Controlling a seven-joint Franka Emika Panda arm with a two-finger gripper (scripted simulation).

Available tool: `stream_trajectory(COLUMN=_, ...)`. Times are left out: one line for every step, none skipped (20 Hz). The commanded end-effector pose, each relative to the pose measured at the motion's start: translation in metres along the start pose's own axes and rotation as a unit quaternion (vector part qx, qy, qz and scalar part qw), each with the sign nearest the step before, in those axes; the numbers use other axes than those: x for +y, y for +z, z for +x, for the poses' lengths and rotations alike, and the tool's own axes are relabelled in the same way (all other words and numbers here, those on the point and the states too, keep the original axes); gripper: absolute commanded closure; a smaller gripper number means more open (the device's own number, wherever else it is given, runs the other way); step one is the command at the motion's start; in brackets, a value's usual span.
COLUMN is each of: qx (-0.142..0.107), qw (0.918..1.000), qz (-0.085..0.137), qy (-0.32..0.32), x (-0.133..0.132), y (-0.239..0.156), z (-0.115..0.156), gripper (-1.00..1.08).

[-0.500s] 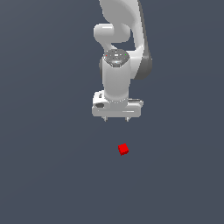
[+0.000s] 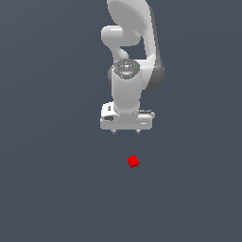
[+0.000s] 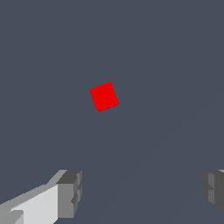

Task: Pick up the red cube and move it to a goal position.

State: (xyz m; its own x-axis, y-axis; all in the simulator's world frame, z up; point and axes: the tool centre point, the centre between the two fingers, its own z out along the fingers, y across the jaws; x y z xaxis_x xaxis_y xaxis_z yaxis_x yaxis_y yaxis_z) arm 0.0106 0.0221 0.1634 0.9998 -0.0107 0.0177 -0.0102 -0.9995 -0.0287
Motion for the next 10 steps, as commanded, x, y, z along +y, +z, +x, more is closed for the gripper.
stream_trajectory(qx=-0.001, qw=0.9999, qz=-0.001, qy=-0.011, x=-0.001, y=0.009, z=0.004, gripper=-0.92)
stream_trajectory(qx=-0.001, qw=0.9999, qz=-0.001, qy=-0.016, x=-0.002, y=0.014, z=0.007, gripper=-0.92)
stream_trajectory(qx=-0.002, qw=0.9998, qz=-0.001, qy=-0.022, x=-0.003, y=0.019, z=0.009, gripper=-0.92)
stream_trajectory(qx=-0.002, qw=0.9996, qz=-0.002, qy=-0.028, x=-0.004, y=0.025, z=0.012, gripper=-0.92)
stream_trajectory(qx=-0.003, qw=0.9994, qz=-0.002, qy=-0.035, x=-0.005, y=0.03, z=0.015, gripper=-0.92)
stream_trajectory(qx=-0.003, qw=0.9991, qz=-0.003, qy=-0.042, x=-0.006, y=0.037, z=0.018, gripper=-0.92)
stream_trajectory(qx=-0.004, qw=0.9987, qz=-0.003, qy=-0.05, x=-0.007, y=0.043, z=0.022, gripper=-0.92)
stream_trajectory(qx=-0.004, qw=0.9983, qz=-0.004, qy=-0.058, x=-0.008, y=0.05, z=0.025, gripper=-0.92)
stream_trajectory(qx=-0.005, qw=0.9977, qz=-0.004, qy=-0.067, x=-0.01, y=0.058, z=0.029, gripper=-0.92)
stream_trajectory(qx=-0.005, qw=0.9971, qz=-0.005, qy=-0.076, x=-0.011, y=0.065, z=0.033, gripper=-0.92)
